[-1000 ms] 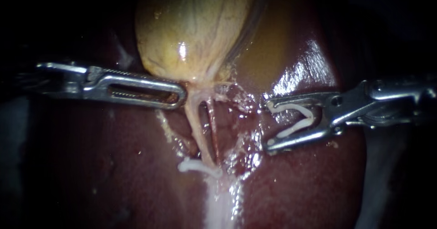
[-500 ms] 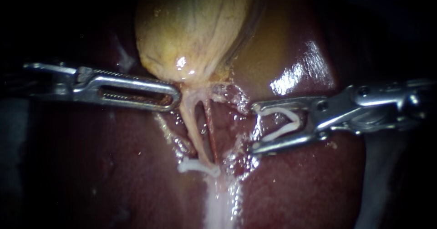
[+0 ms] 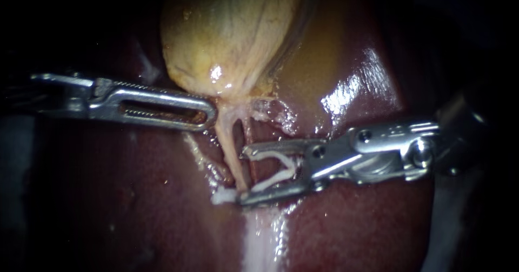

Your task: Clipping second clip left tube

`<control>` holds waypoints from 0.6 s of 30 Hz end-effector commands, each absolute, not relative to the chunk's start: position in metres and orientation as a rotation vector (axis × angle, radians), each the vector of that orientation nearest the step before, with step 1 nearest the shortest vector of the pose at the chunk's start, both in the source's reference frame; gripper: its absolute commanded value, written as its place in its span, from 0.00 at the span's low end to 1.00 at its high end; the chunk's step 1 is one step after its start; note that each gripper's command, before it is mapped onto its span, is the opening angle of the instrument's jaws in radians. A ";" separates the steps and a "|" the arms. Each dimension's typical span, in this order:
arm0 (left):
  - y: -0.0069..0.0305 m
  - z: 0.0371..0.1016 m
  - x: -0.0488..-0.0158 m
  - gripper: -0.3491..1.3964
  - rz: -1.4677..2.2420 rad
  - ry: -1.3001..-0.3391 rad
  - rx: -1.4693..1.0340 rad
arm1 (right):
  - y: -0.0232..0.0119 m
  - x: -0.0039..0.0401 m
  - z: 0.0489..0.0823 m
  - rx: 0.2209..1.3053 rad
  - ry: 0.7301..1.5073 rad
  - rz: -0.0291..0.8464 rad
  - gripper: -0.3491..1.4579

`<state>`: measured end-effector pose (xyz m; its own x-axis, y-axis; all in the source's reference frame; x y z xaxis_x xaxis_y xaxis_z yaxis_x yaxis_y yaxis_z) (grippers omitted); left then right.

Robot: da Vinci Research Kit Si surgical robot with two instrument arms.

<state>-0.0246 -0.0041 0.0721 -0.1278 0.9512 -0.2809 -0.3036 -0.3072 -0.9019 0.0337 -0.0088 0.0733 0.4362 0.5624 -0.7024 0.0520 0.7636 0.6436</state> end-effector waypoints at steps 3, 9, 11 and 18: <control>-0.0042 0.0720 -0.0246 0.00 1.625 -0.857 -1.128 | -0.0092 0.0343 0.0739 0.666 1.087 0.349 0.47; -0.0042 0.0720 -0.0247 0.00 1.625 -0.857 -1.128 | -0.0104 0.0358 0.0750 0.687 1.084 0.351 0.47; -0.0042 0.0720 -0.0248 0.00 1.625 -0.856 -1.128 | -0.0108 0.0363 0.0753 0.693 1.083 0.349 0.47; -0.0042 0.0720 -0.0248 0.00 1.625 -0.856 -1.128 | -0.0117 0.0372 0.0763 0.706 1.078 0.359 0.45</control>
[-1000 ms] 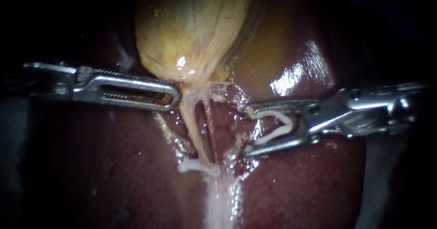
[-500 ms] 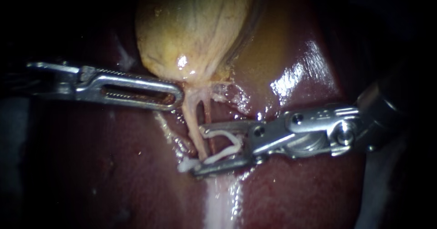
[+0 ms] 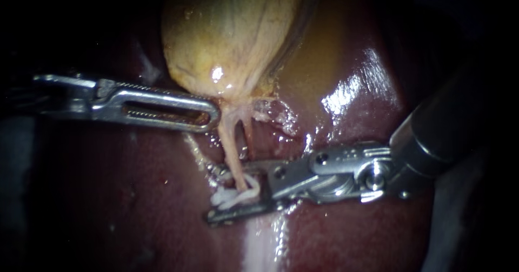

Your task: Clipping second clip left tube

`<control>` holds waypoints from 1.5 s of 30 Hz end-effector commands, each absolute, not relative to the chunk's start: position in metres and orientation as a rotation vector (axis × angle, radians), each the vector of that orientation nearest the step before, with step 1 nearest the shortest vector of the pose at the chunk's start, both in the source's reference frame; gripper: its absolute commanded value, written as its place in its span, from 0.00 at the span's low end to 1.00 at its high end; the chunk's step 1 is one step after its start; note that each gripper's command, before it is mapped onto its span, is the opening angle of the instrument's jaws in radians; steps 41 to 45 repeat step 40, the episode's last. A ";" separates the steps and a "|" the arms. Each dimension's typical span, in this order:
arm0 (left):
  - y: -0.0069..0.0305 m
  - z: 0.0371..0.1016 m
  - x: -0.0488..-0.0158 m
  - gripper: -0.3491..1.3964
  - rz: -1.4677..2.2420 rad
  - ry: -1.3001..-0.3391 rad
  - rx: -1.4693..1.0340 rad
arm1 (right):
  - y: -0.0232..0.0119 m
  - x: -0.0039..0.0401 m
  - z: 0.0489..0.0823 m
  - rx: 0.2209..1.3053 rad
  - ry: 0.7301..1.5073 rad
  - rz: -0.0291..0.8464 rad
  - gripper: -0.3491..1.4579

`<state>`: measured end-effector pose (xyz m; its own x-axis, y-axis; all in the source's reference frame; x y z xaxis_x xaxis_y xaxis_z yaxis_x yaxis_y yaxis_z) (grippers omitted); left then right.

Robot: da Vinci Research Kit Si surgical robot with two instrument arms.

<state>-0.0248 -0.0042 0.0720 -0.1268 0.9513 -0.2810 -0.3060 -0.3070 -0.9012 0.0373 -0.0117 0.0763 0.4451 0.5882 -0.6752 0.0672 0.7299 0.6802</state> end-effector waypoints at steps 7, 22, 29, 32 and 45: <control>-0.0042 0.0720 -0.0248 0.00 1.625 -0.856 -1.128 | -0.0111 0.0368 0.0767 0.732 1.068 0.396 0.31; -0.0041 0.0723 -0.0248 0.00 1.626 -0.857 -1.129 | -0.0104 0.0362 0.0775 0.813 1.032 0.511 0.00; -0.0041 0.0725 -0.0247 0.00 1.626 -0.857 -1.129 | -0.0104 0.0362 0.0775 0.812 1.005 0.506 0.00; -0.0041 0.0725 -0.0247 0.00 1.626 -0.857 -1.129 | -0.0104 0.0362 0.0776 0.814 1.005 0.504 0.00; -0.0041 0.0725 -0.0247 0.00 1.626 -0.856 -1.129 | -0.0103 0.0359 0.0777 0.827 1.002 0.509 0.00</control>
